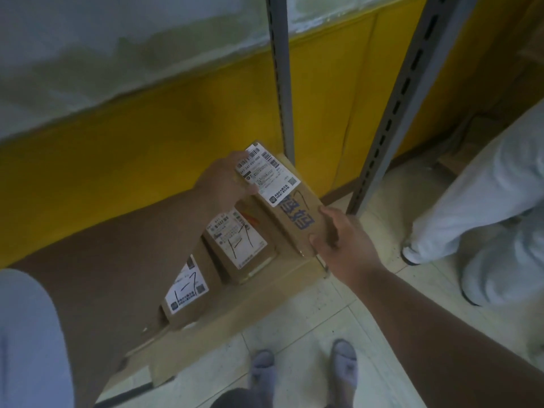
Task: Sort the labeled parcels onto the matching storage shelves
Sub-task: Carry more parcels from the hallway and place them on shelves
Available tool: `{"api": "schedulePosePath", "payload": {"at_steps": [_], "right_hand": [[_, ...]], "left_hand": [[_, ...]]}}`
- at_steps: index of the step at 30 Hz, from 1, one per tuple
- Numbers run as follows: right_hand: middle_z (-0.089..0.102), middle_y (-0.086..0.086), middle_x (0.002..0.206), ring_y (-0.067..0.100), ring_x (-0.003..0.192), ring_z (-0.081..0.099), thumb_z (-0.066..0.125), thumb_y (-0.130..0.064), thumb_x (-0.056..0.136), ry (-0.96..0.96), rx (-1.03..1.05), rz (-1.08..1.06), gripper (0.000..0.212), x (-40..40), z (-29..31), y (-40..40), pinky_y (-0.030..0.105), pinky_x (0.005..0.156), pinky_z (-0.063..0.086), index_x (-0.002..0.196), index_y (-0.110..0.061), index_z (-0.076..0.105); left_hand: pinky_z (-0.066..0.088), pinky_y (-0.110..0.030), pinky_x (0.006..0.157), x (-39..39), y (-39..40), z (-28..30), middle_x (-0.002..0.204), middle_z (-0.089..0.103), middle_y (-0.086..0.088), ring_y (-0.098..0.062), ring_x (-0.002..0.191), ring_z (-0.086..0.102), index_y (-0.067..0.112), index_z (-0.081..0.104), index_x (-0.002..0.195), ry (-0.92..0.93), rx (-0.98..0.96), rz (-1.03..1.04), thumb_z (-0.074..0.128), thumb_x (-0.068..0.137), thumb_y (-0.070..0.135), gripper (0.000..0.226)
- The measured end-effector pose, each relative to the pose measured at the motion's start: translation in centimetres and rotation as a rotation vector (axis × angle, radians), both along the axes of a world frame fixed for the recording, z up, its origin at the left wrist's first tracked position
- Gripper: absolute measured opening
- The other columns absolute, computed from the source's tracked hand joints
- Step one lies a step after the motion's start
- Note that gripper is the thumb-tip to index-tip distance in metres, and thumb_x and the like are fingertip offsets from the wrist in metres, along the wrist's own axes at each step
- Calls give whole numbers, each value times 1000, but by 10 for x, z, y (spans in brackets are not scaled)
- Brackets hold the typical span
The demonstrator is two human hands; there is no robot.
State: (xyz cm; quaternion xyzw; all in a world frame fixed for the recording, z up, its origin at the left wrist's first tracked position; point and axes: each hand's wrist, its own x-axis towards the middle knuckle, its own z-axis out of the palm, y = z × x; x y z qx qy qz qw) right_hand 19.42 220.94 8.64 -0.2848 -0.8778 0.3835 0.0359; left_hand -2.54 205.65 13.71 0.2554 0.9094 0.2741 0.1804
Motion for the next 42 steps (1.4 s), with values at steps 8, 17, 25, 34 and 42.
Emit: {"api": "schedulePosePath", "payload": {"at_steps": [8, 17, 25, 34, 42], "right_hand": [[43, 5, 140, 16, 99, 54, 55, -38, 98, -53, 29, -8, 56, -26, 5, 2, 26, 80, 43, 149, -30, 35], [41, 10, 127, 33, 106, 56, 50, -40, 98, -180, 293, 141, 43, -15, 53, -3, 39, 79, 51, 134, -19, 39], [47, 4, 131, 25, 115, 51, 51, -48, 91, 82, 287, 362, 52, 1, 103, -17, 37, 91, 49, 135, -21, 44], [54, 3, 130, 22, 114, 56, 62, -44, 90, 299, 263, 882, 47, 22, 150, -185, 32, 92, 41, 131, -22, 53], [58, 3, 123, 19, 110, 55, 66, -39, 89, 355, 168, 1312, 46, 115, 157, -434, 12, 91, 26, 127, -15, 57]], "left_hand": [[36, -25, 87, -14, 7, -6, 156, 40, -6, -29, 137, 45, 27, 36, 154, 39, -65, -4, 66, 96, 31, 65], [45, -49, 103, 36, -7, 8, 153, 31, -15, -39, 132, 42, 33, 35, 152, 230, -306, -9, 57, 94, 55, 65], [47, -46, 101, 137, -55, 25, 139, 48, -12, -35, 124, 52, 29, 45, 146, 192, -133, 190, 62, 92, 49, 60], [51, -36, 83, 295, -221, 41, 122, 61, -4, -27, 98, 65, 25, 58, 134, 218, -35, 677, 75, 85, 40, 54], [49, -34, 94, 473, -422, 39, 132, 56, 0, -22, 111, 61, 33, 50, 142, 173, -94, 1147, 68, 89, 47, 57]]}}
